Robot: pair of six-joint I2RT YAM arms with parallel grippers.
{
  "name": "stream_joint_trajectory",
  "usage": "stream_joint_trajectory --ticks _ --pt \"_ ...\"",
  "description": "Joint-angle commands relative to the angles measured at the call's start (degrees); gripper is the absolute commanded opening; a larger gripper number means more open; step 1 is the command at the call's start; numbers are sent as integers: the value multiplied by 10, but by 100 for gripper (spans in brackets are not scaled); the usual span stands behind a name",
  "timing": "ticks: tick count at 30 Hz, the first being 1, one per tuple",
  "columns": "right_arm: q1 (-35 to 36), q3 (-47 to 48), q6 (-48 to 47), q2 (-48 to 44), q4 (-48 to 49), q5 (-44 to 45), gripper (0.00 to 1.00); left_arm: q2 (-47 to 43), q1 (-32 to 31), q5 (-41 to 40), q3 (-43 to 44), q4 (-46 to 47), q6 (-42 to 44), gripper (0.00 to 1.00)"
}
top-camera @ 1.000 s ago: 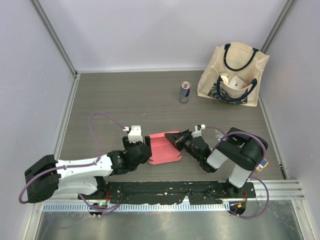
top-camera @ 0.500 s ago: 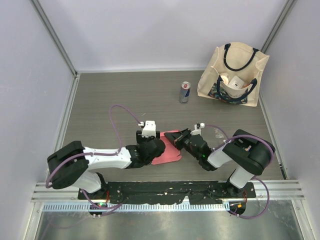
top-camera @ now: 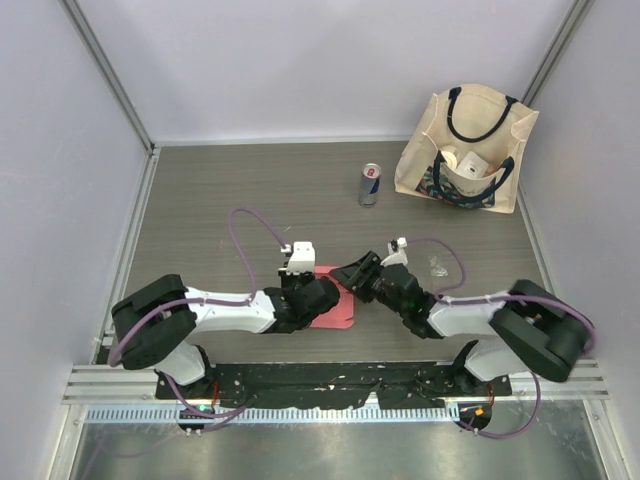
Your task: Fold the paper box
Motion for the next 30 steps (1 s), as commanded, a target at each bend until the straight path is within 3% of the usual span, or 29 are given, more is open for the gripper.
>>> stream_joint_trajectory --ticks 1,5,8,10,12,17,26,30 --pt "-5 61 -277 -143 -321 -11 58 -30 3 -33 -23 1 -12 20" --pt "-5 140 -406 -248 -545 -14 60 -53 2 -33 -36 -1 -11 15" --pt "-5 199 -409 -266 -650 14 60 -62 2 -32 -42 3 -9 10" --pt "-5 229 -390 -252 -679 19 55 -62 2 -34 -42 -5 -14 8" --pt "-5 270 -372 -213 -674 -7 54 -65 2 -42 -46 -9 -24 8" --pt "9 338 -359 -129 -678 36 47 -65 2 -57 -48 -8 -34 2" --pt "9 329 -352 -78 -597 9 51 -63 0 -72 -48 -19 -55 0" --pt "9 289 -333 -75 -501 -23 51 -70 0 -75 -55 -18 -63 0"
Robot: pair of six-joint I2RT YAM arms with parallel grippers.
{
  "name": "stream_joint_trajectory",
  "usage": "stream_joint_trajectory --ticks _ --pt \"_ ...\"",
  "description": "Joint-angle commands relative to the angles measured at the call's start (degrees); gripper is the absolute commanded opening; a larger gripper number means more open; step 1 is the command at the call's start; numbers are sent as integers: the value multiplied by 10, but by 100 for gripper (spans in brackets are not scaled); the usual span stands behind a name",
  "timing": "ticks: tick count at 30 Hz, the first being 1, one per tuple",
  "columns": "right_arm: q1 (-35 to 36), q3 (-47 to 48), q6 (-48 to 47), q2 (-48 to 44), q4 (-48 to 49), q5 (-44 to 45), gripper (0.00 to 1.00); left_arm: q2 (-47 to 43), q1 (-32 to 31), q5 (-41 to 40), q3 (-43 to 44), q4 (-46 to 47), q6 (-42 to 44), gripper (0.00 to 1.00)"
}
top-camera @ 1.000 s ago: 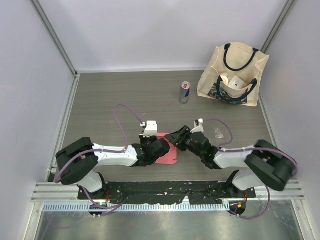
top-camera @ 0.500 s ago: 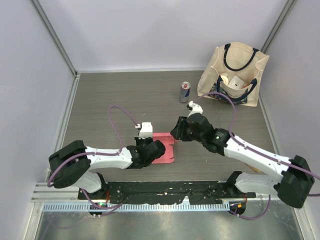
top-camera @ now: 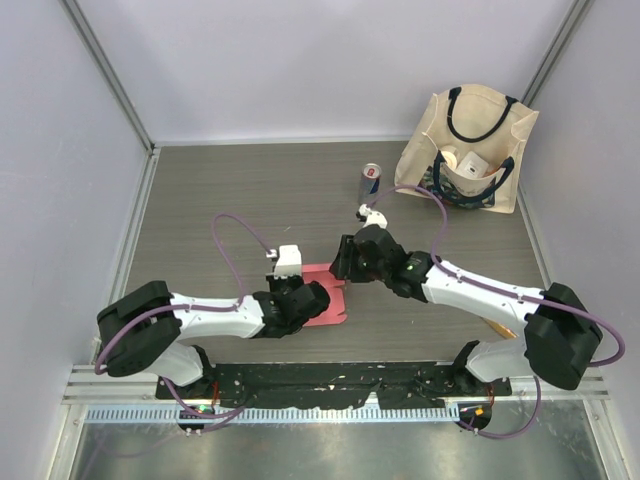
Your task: Fold the paper box
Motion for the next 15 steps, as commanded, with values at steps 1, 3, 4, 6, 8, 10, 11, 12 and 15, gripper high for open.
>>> stream_joint_trajectory --ticks 1,3,4,6,8,10,11,12,15 --pt "0 -37 20 -6 124 -26 52 -22 0 -45 -9 2 -26 0" --pt "-1 -45 21 -4 160 -27 53 -25 0 -45 -13 2 -32 0" --pt "-3 -49 21 2 169 -30 54 -26 0 -44 -14 4 -32 0" --pt "-5 -48 26 9 179 -34 54 -29 0 -44 -17 7 -33 0" --pt "-5 -48 23 16 185 -29 55 -27 0 -43 -17 9 -32 0" --pt "-4 -50 17 14 186 -25 55 -26 0 -43 -16 8 -32 0" --pt "-5 -47 9 12 172 -26 55 -24 0 -42 -15 8 -32 0" --pt "-5 -39 -2 11 146 -26 55 -24 0 -42 -15 8 -32 0" --pt "12 -1 -36 -13 66 8 55 -24 0 -41 -14 6 -32 0"
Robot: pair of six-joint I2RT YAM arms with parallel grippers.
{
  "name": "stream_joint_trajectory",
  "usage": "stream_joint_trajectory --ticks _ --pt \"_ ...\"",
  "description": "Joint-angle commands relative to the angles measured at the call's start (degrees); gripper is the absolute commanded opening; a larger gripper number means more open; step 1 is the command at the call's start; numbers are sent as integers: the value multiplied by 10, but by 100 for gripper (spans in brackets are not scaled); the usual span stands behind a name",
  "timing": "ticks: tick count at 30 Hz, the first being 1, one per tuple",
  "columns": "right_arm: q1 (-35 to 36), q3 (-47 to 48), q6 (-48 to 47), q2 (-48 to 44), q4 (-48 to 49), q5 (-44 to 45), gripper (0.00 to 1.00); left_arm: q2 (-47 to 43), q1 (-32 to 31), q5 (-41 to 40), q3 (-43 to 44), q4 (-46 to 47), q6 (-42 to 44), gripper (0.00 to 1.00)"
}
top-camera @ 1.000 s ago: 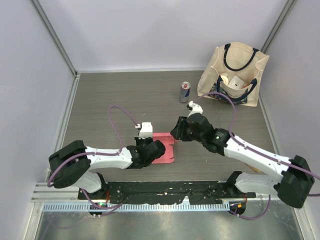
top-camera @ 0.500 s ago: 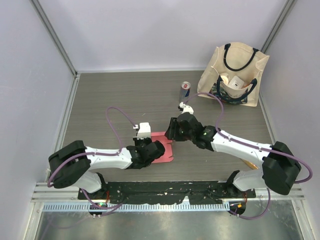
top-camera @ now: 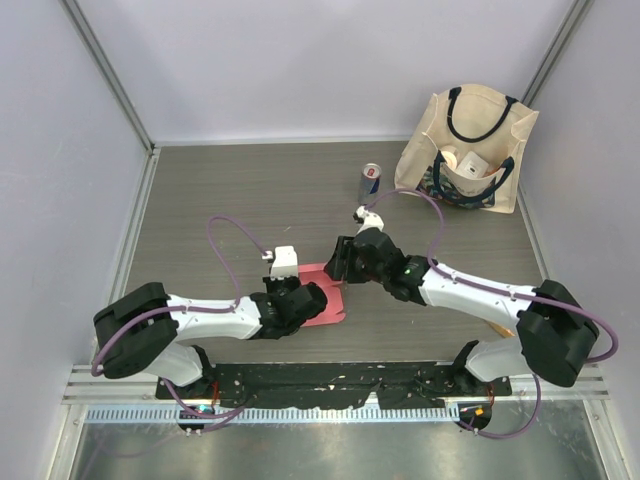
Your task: Fold the paper box
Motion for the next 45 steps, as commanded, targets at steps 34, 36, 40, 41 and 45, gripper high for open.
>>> stream_joint_trajectory --ticks 34,36,40,41,45 --pt "-101 -215 223 68 556 -144 1 4 -3 -36 8 -7 -47 0" --pt "-107 -218 228 78 563 -150 1 3 -3 -38 8 -12 -54 0" --pt "-119 -233 214 62 553 -167 2 6 -3 -44 10 -31 -82 0" --pt "-122 -239 204 54 543 -168 5 6 -3 -45 11 -34 -85 0" --pt "-111 -203 77 -13 336 -129 35 0 -3 -47 7 -45 -98 0"
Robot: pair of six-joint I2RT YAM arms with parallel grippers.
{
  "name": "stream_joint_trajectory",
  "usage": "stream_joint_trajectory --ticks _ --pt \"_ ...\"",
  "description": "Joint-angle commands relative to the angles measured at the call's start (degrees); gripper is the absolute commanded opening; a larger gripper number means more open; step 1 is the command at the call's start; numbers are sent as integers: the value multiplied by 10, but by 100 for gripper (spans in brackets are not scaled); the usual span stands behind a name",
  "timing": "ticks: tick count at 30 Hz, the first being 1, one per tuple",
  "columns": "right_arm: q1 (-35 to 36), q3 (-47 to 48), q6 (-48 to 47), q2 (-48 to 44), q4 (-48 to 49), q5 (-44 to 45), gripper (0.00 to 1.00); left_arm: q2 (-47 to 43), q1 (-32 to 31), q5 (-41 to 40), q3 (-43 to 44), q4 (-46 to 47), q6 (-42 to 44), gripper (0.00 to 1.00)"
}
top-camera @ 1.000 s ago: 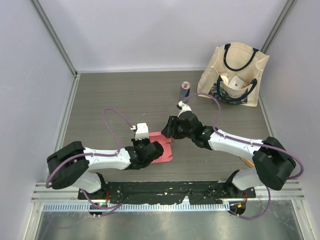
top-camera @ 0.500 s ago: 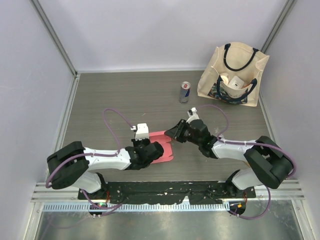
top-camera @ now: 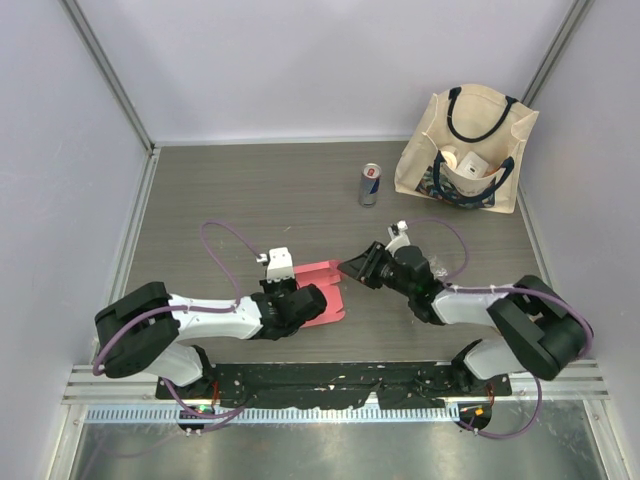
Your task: Fold the paper box
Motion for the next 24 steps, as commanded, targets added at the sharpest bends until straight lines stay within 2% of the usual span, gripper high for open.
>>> stream_joint_trajectory --ticks 1,5,6,8,9,12,16,20,24 --pt "15 39 -134 -71 -190 40 35 -6 -2 -42 5 -15 -34 0" --pt "33 54 -179 -88 -244 98 28 -10 -2 -44 4 -15 -38 0" --pt "38 58 -183 -83 -248 103 19 -10 -2 -44 4 -15 -38 0" --pt "53 68 -188 -67 -247 127 10 -7 -2 -45 5 -17 -38 0" --pt "70 77 -192 -43 -243 148 3 -6 -3 -46 5 -18 -38 0" --pt "106 94 -207 -1 -240 217 1 -3 -2 -48 11 -20 -40 0" --pt "122 116 -227 50 -230 257 2 1 -3 -48 12 -20 -39 0" --pt "142 130 -229 64 -249 317 1 0 -3 -47 11 -18 -38 0" --pt "146 131 -216 77 -258 339 1 2 -3 -47 11 -16 -38 0"
